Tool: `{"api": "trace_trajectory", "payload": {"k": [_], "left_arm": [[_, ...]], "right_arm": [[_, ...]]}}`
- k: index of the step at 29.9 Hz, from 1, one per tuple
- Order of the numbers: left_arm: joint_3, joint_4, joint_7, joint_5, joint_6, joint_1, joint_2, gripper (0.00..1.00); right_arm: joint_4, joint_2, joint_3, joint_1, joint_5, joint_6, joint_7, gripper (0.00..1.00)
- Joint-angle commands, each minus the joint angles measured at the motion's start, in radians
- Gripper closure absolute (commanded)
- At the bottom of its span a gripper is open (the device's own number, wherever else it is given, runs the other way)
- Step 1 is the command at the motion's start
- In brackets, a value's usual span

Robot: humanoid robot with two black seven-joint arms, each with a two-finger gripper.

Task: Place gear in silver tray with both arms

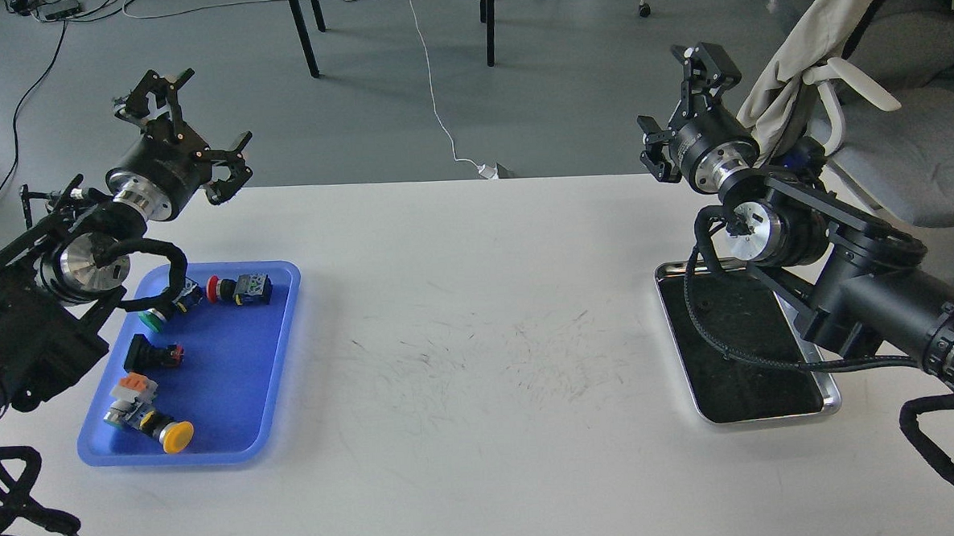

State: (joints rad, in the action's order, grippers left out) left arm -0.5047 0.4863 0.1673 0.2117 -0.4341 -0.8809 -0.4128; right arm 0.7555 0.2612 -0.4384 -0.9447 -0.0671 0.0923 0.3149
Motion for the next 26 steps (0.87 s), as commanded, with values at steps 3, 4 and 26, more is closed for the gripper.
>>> {"api": "trace_trajectory", "payload": {"k": [3, 4, 26], "left_arm": [[-0.002, 0.0, 0.0, 0.002, 0.0, 0.003, -0.001, 0.01], [-0.002, 0.0, 0.0, 0.002, 0.0, 0.003, -0.001, 0.01], [-0.003, 0.0, 0.0, 0.002, 0.012, 0.003, 0.012, 0.01]], "right_arm": [[0.001, 0.006, -0.026, 0.003, -0.016, 0.001, 0.001, 0.01], [0.001, 0.013, -0.037, 0.003, -0.016, 0.001, 0.001, 0.01], [0.051, 0.087, -0.125, 0.021, -0.013, 0.001, 0.01, 0.01]]}}
